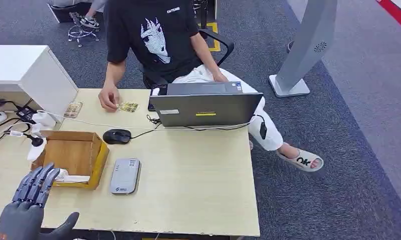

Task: Pass the card to the sensor for recognition and then transmit it.

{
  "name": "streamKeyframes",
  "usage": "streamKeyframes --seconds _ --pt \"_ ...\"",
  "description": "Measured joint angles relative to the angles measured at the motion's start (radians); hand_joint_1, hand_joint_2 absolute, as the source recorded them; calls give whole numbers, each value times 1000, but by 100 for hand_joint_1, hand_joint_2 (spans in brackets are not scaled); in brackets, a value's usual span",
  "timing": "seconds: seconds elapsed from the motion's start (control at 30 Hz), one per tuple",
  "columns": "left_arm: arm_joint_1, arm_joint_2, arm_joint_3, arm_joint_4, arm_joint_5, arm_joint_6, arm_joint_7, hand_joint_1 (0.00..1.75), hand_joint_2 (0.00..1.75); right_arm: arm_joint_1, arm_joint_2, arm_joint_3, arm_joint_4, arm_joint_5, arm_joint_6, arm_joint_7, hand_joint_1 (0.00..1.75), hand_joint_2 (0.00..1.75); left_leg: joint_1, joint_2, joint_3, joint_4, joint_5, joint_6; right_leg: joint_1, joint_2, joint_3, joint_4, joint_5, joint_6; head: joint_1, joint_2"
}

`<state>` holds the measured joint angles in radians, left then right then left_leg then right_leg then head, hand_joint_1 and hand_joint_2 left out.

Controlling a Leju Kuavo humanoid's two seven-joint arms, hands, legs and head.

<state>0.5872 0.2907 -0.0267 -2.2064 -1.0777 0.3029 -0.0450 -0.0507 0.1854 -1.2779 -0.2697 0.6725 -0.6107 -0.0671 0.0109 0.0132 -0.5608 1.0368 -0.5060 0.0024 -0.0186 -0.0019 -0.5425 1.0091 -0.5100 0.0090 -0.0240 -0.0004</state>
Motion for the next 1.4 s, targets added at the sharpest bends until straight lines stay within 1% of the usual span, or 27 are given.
streamKeyframes --seconds 0.1,0.27,0.73,0.87,0.9,0.93,1.03,1.1,1.17,1.23,1.4 --pt "9 0 20 -15 2 -2 -10 0 175 -1 2 -5 -1 1 0 0 0 175 0 0 1 0 0 0 0 0 1 0 0 0 0 0" --pt "18 -2 36 -27 2 -3 -10 0 175 -2 3 -11 -3 2 0 0 0 175 0 0 1 0 0 0 0 0 1 0 0 0 0 0" --pt "21 -6 37 -34 0 -3 -11 0 175 -3 3 -13 -4 1 0 0 0 175 0 -1 1 0 0 0 0 0 2 0 0 0 0 0" --pt "21 -9 40 -34 -31 -9 -14 0 175 -3 3 -14 -5 -2 1 -12 0 175 0 -1 1 0 0 0 0 0 2 0 0 0 0 0" --pt "22 -10 44 -34 -49 -9 -13 0 175 -4 3 -16 -5 -3 1 -16 0 175 0 -1 1 0 0 0 0 0 2 0 0 0 0 0" --pt "22 -11 56 -34 -103 -10 -3 0 175 -5 3 -19 -6 -9 2 -17 0 175 0 -1 1 0 0 0 0 0 2 0 0 0 0 0" --pt "30 -15 108 -36 -260 -52 49 0 175 -6 4 -22 -6 -12 0 -14 0 175 0 0 2 0 0 0 0 0 2 0 0 0 0 0" --pt "31 -13 145 -36 -308 -106 83 0 175 -6 5 -24 -6 -10 -1 -8 0 175 0 -1 2 0 0 0 0 -1 2 0 0 0 0 0" --pt "31 -6 180 -36 -315 -137 93 0 175 -7 7 -27 -6 -10 -1 -6 0 175 0 -1 2 0 0 0 0 -1 2 0 0 0 0 0" --pt "31 1 207 -36 -320 -146 97 0 175 -7 8 -29 -6 -10 -1 -5 0 175 0 -1 2 0 1 0 0 -1 2 0 0 0 0 0" --pt "20 13 254 -33 -333 -198 105 0 175 -7 12 -35 -6 -1 0 10 0 175 0 -1 2 0 1 0 0 -1 2 0 0 0 1 0"
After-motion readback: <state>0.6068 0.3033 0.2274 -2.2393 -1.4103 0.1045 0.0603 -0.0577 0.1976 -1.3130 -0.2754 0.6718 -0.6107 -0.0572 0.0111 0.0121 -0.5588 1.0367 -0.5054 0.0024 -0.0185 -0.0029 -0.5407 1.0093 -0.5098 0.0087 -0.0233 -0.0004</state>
